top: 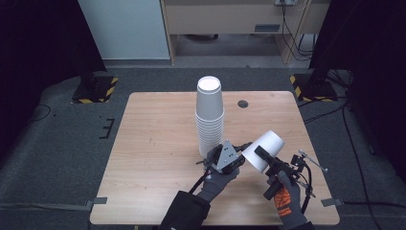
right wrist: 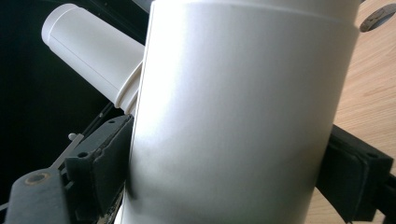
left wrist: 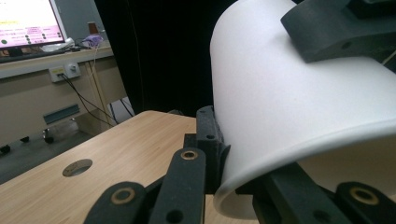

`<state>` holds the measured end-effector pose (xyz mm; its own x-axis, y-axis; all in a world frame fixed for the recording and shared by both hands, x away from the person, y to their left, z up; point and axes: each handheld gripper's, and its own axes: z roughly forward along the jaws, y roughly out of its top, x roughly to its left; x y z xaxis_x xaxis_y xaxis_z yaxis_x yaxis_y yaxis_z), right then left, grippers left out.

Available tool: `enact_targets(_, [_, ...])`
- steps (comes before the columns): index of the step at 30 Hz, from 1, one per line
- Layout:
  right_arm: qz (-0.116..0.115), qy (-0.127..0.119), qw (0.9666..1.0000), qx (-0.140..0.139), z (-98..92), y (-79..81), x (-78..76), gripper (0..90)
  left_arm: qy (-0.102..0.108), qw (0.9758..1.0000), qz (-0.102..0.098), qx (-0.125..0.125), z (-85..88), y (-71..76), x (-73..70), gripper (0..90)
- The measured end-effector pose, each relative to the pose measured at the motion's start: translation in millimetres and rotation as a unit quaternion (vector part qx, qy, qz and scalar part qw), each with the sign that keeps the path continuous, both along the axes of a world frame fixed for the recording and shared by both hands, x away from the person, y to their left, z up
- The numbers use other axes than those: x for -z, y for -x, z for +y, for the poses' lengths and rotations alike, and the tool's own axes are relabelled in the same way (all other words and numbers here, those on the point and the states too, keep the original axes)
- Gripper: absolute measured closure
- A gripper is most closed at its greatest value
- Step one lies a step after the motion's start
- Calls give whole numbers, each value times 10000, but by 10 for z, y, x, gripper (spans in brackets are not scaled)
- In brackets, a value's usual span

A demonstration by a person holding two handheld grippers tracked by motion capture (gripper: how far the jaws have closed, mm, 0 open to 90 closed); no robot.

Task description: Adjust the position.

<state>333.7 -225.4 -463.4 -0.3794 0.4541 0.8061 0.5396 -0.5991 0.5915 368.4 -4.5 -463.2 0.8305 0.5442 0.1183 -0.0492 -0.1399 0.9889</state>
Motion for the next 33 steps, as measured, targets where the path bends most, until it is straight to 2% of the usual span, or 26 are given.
enact_targets(3, [-52,64,10000,-19,-4,-10,-12,116,-62,10000,-1,9,30,15,-20,847])
enact_targets(17, [-268,257,9993,-101,-38,-48,-71,69,-47,9999,116,86,140,99,-61,846])
enact_targets(22, [-293,243,9992,-116,-46,-58,-83,55,-60,9999,110,83,187,126,-89,851])
enact_targets(25, [-344,312,9989,-28,-66,-66,-84,55,-80,9999,125,85,216,137,-100,858])
enact_targets(28, [-398,444,9978,299,-142,-66,-79,85,-94,9998,147,113,261,161,-120,866])
enact_targets(33, [-324,467,9970,534,-273,-91,-36,90,-157,9996,197,146,333,186,-138,865])
